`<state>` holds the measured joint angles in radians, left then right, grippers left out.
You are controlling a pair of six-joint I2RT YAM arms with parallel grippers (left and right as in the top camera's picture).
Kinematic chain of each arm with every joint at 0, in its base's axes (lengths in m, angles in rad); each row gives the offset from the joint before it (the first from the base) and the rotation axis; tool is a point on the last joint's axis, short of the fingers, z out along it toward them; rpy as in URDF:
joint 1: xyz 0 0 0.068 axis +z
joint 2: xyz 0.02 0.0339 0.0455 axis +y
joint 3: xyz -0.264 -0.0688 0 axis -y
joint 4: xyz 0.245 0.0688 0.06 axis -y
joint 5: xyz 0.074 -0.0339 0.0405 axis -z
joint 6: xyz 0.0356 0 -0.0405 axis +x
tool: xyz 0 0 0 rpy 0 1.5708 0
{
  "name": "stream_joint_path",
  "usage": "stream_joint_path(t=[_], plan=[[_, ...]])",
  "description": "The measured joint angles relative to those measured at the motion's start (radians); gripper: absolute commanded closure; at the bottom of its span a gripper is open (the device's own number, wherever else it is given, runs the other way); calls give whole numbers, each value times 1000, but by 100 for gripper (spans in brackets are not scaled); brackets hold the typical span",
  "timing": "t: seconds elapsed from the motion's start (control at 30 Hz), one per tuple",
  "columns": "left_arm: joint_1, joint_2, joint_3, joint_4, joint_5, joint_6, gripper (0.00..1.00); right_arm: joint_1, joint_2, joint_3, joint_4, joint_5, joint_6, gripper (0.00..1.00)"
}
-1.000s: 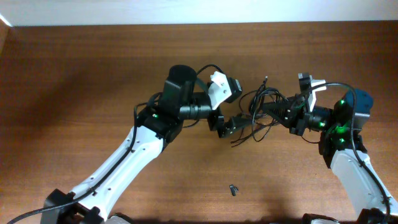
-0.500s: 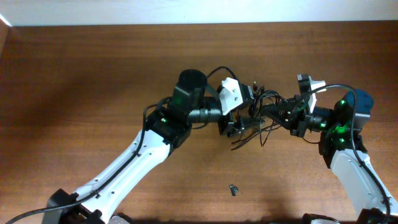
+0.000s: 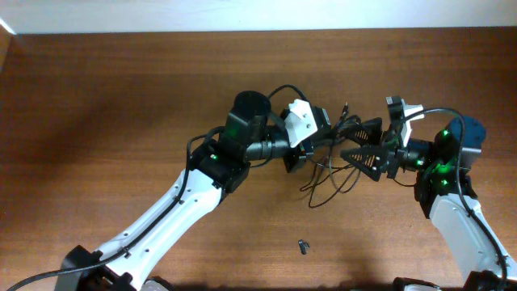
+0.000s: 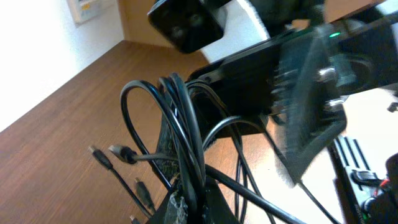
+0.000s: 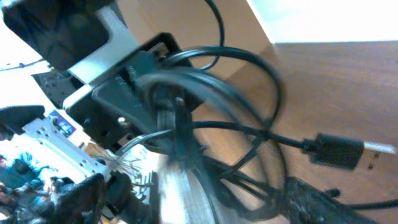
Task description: Untangle cables
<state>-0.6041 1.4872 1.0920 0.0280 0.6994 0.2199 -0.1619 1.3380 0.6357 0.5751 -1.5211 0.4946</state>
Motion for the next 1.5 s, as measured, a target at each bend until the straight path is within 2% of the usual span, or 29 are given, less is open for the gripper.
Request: stream_joint_path(t=[0.2, 0.4, 0.53, 0.73, 0.9, 1.0, 1.13, 1.2, 1.27, 1.3, 1.33, 1.37, 1.4, 1.43, 1.5], plan=[[-1, 0, 0, -24, -242, -128, 100, 0, 0, 0, -9, 34, 8, 1], [-1, 0, 0, -115, -457, -192, 100, 0, 0, 0, -56, 96, 40, 1], [-1, 0, 0, -121, -580, -248, 100, 0, 0, 0, -90, 148, 49, 1], [-1, 0, 0, -138, -660, -293, 100, 0, 0, 0, -138, 197, 50, 1], [-1, 0, 0, -97, -636, -314, 100, 0, 0, 0, -66, 134, 21, 1], [-1, 0, 0, -93, -624, -335, 100, 36, 0, 0, -66, 108, -82, 1], [-1, 0, 0, -91, -612, -352, 100, 114, 0, 0, -66, 226, -212, 1], [-1, 0, 0, -91, -605, -353, 100, 179, 0, 0, -69, 368, -307, 0], [-1, 0, 0, -87, -601, -353, 100, 233, 0, 0, -106, 492, -396, 5], [-1, 0, 0, -76, -595, -353, 100, 273, 0, 0, -142, 575, -445, 11], [-1, 0, 0, -69, -591, -353, 100, 311, 0, 0, -165, 657, -484, 21], [-1, 0, 0, -68, -587, -353, 100, 332, 0, 0, -177, 702, -502, 41], [-1, 0, 0, -68, -583, -353, 100, 361, 0, 0, -191, 773, -525, 54], [-1, 0, 0, -68, -582, -353, 100, 370, 0, 0, -193, 802, -537, 58], [-1, 0, 0, -69, -579, -353, 100, 379, 0, 0, -195, 857, -551, 74]])
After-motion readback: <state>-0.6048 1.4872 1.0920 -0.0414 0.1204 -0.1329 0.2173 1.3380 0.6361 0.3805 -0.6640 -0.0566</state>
